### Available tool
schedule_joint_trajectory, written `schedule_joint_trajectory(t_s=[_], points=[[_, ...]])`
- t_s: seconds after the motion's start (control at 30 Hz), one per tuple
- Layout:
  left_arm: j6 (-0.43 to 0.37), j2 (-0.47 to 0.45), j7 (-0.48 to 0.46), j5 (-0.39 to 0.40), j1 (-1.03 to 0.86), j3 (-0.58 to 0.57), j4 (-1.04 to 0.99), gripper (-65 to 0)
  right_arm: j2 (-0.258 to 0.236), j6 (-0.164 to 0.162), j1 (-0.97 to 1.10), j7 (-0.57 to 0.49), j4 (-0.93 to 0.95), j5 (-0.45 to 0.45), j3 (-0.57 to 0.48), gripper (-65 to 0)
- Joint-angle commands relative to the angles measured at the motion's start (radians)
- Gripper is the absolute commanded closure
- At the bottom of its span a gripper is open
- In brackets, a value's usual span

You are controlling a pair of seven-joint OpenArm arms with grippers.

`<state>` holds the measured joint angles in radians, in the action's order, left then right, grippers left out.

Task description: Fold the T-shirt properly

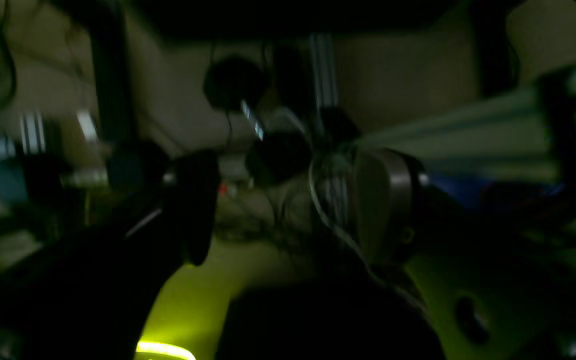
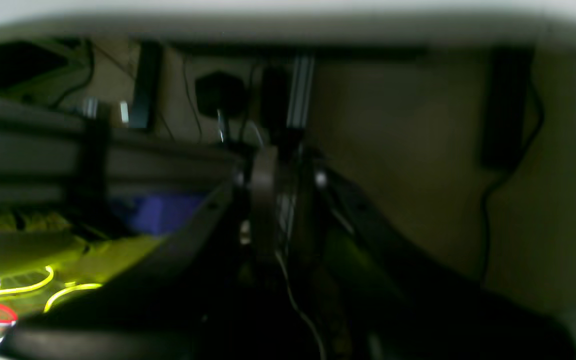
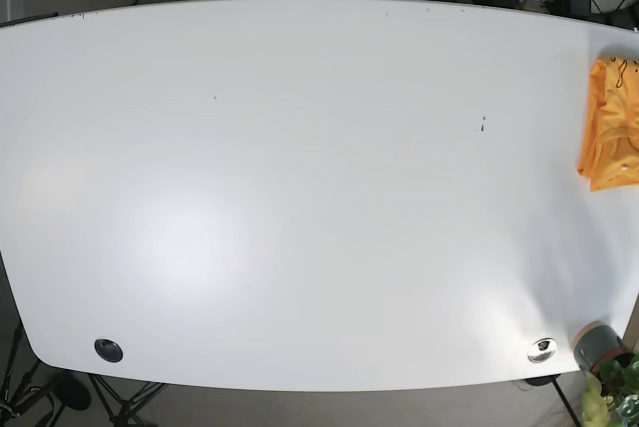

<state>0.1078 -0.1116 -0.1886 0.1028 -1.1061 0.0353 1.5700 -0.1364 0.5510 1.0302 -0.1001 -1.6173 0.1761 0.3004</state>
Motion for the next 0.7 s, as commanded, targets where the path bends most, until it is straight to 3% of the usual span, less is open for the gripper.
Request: schedule_joint_trajectory(t_s=[0.0, 0.4, 0.67], points=[[0.002, -0.023, -0.024, 0.025, 0.005, 0.004, -0.036, -39.0, -0.007, 0.013, 0.019, -0.02, 0.047, 0.009, 0.003, -7.9], [0.002, -0.032, -0.025, 0.021, 0.149, -0.025, -0.334, -39.0, -0.007, 0.017, -0.109, -0.02, 0.331, 0.004, -0.002, -7.9], [0.002, -0.032, -0.022, 0.019, 0.102, -0.027, -0.25, -39.0, -0.007, 0.017, -0.075, -0.016, 0.28, 0.004, -0.002, -7.9]])
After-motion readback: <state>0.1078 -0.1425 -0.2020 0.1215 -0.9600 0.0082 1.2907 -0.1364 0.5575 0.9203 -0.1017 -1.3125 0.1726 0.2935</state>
